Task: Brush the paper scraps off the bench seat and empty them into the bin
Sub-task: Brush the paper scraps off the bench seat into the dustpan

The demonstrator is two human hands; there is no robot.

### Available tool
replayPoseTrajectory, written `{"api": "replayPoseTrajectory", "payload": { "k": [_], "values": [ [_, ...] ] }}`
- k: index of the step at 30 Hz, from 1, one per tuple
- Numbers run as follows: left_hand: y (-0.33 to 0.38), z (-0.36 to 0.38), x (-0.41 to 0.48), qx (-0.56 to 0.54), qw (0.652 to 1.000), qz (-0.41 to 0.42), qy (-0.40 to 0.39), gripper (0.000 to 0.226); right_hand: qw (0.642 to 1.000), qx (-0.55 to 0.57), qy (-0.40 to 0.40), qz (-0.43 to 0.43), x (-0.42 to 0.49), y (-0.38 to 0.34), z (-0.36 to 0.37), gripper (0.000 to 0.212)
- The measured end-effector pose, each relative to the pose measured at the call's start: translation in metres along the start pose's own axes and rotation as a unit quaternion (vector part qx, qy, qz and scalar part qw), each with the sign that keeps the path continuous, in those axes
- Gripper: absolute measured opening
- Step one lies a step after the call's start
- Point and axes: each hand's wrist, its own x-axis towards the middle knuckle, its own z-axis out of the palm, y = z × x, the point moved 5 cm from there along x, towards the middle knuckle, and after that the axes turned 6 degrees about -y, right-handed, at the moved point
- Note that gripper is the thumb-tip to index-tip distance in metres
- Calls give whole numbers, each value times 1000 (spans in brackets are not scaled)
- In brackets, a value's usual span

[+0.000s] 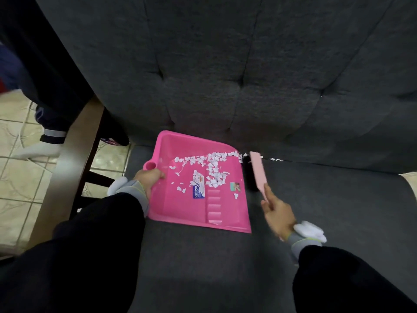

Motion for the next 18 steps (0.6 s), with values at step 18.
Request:
{"api": "replayPoseTrajectory", "payload": {
  "k": [18],
  "values": [
    [-1, -2, -2, 17, 1000, 3, -1, 27, 991, -19, 81, 105, -8, 36, -19, 57]
  ]
}}
